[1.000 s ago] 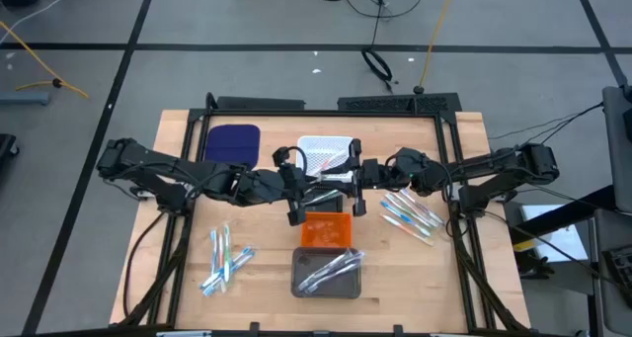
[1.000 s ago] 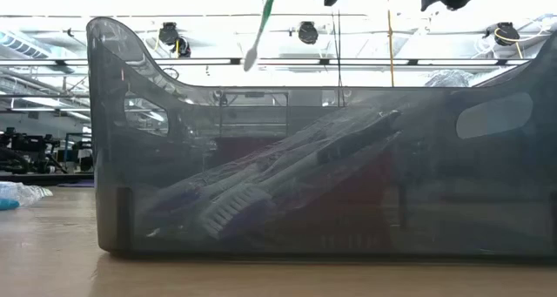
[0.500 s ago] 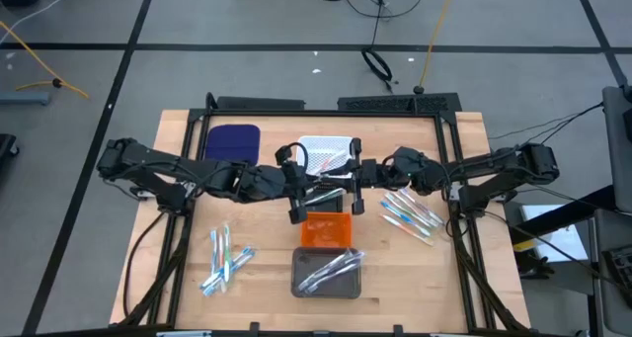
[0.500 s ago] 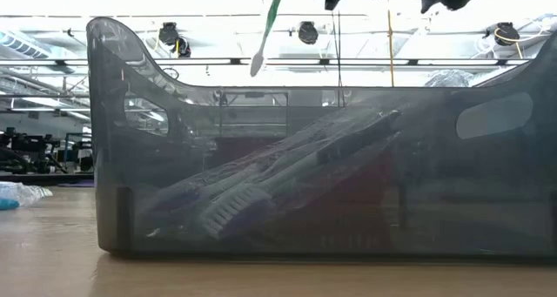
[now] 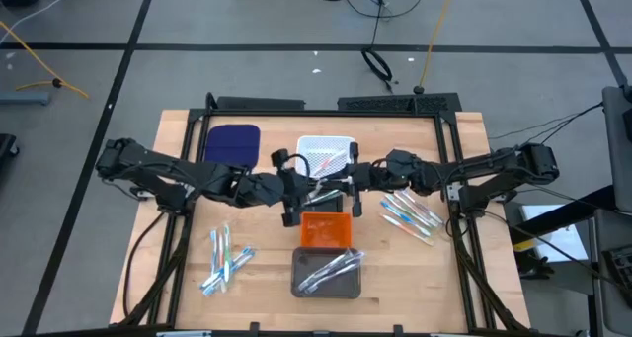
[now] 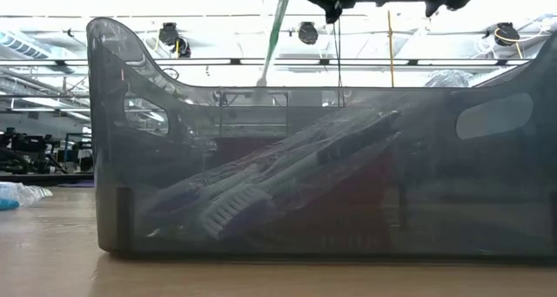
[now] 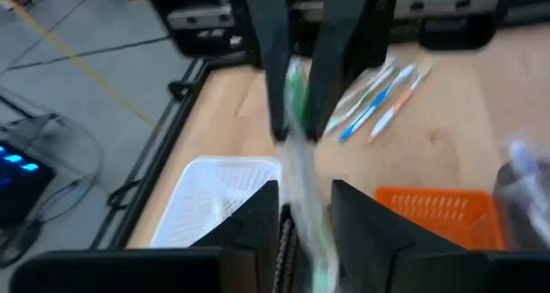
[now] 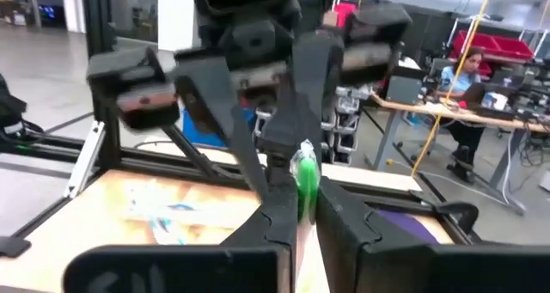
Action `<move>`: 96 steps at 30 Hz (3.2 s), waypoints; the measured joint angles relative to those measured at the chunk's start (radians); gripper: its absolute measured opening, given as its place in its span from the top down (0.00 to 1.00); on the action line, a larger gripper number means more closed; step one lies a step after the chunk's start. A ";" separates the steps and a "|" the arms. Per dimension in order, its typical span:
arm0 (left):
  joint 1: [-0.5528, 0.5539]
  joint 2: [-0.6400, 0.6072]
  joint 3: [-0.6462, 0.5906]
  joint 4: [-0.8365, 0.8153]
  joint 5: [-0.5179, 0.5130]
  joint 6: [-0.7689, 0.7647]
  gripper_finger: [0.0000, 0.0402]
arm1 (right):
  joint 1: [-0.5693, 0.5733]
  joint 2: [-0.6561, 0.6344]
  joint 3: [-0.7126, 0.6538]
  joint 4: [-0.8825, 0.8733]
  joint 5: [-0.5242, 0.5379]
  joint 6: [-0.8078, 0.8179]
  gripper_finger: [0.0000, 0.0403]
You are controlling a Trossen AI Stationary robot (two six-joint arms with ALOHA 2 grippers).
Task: Pick & Place Toothbrushes
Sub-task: Put the green toothbrush into the black basket, then put the orange toothbrush into the white basket
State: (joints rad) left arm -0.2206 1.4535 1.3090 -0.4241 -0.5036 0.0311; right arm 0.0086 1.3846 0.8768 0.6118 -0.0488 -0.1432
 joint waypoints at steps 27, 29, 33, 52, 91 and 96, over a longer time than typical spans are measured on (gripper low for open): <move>-0.007 -0.075 0.002 -0.149 -0.180 -0.113 0.70 | -0.004 0.194 -0.342 0.697 0.153 0.162 0.96; -0.007 -0.075 0.002 -0.149 -0.180 -0.121 0.70 | -0.010 0.252 -0.333 0.756 0.151 0.176 0.96; -0.007 -0.075 0.002 -0.150 -0.179 -0.124 0.70 | -0.019 0.335 -0.330 0.855 0.151 0.212 0.96; -0.007 -0.072 0.002 -0.151 -0.177 -0.137 0.70 | -0.020 0.523 -0.257 0.919 0.149 0.255 0.90; -0.007 -0.072 0.002 -0.152 -0.176 -0.141 0.70 | 0.034 -0.028 -0.262 -0.098 0.153 0.215 0.49; -0.007 -0.072 0.001 -0.152 -0.176 -0.140 0.70 | 0.096 -0.197 -0.262 -0.410 0.152 0.295 0.52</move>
State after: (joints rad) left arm -0.2276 1.3819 1.3104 -0.5762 -0.6800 -0.1093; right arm 0.1050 1.1874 0.6151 0.2015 0.1036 0.1521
